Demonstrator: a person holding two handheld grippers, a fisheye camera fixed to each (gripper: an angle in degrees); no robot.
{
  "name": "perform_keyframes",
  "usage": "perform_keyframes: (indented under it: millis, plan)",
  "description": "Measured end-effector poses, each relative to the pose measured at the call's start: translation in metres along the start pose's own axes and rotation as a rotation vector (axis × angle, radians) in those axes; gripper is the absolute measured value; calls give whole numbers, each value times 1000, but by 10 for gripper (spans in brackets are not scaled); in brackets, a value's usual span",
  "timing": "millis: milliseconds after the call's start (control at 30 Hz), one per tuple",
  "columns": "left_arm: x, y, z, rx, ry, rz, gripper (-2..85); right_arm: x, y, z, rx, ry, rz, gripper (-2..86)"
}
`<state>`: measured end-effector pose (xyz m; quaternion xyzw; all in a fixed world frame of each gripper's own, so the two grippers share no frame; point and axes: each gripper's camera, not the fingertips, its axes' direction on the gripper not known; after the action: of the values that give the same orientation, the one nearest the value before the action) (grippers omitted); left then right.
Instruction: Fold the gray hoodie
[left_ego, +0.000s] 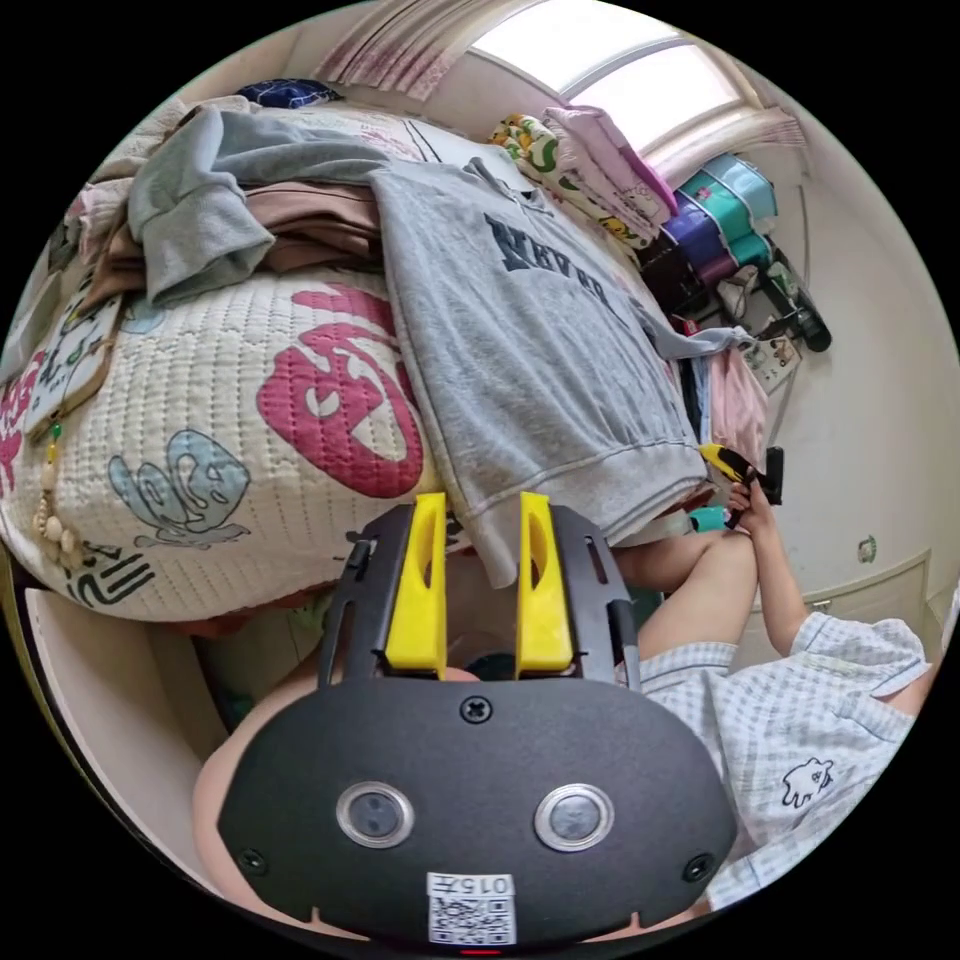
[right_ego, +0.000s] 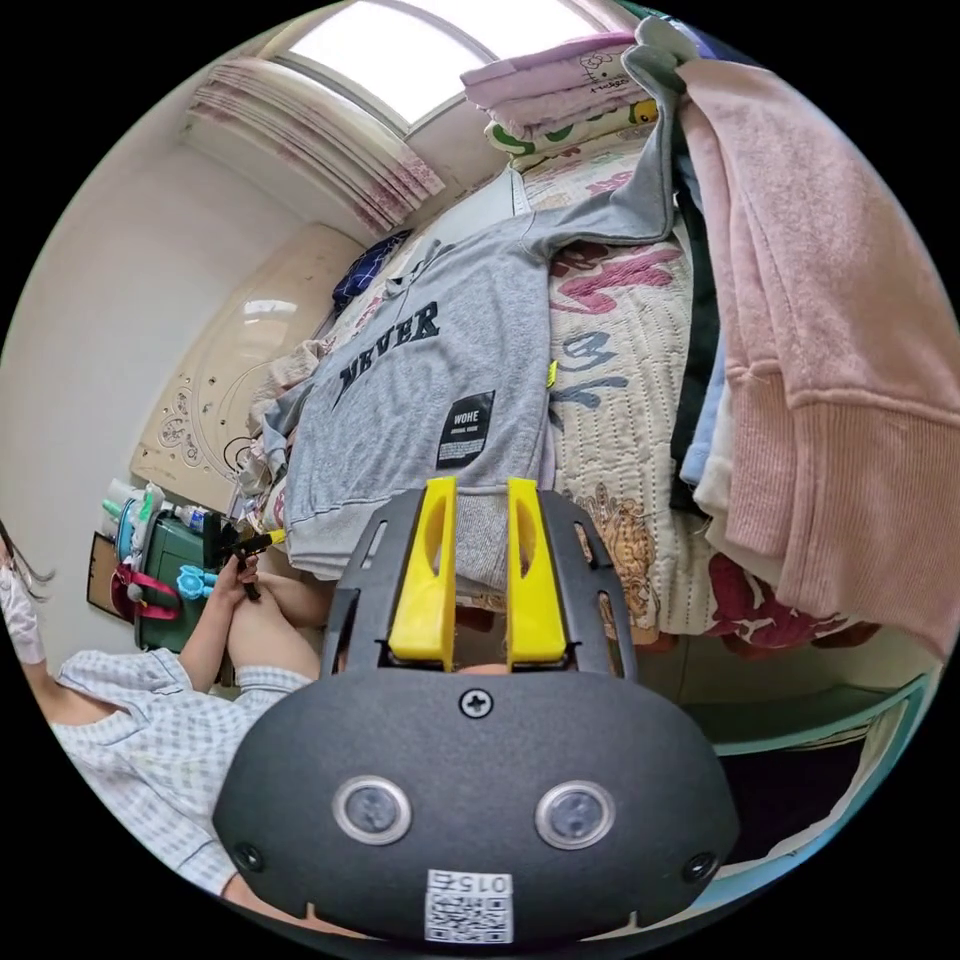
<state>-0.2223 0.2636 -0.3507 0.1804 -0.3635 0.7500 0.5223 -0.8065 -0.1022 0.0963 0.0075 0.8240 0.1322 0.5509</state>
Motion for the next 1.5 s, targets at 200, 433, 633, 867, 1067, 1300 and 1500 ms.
perform_keyframes:
  millis: [200, 433, 633, 867, 1067, 1300, 1500]
  plan:
    - [-1, 5, -2, 28, 53, -24, 41, -19, -12, -16, -91, 71, -81, 6]
    - [10, 10, 0, 59, 64, -15, 53, 3, -28, -71, 66, 224, 30, 121]
    - [14, -2, 20, 25, 54, -49, 78, 40, -58, -59, 4, 21, 114, 99]
    - [37, 5, 19, 49, 23, -16, 9, 52, -69, -62, 0, 172, 98, 59]
    - [61, 28, 5, 79, 10, 12, -1, 75, -44, -79, 40, 229, 52, 50]
    - [81, 29, 36, -7, -77, 49, 1, 147, -40, -34, -39, 259, 66, 50]
    - [118, 10, 77, -90, -242, 90, 5, 192, -41, 11, -60, 298, 52, 53]
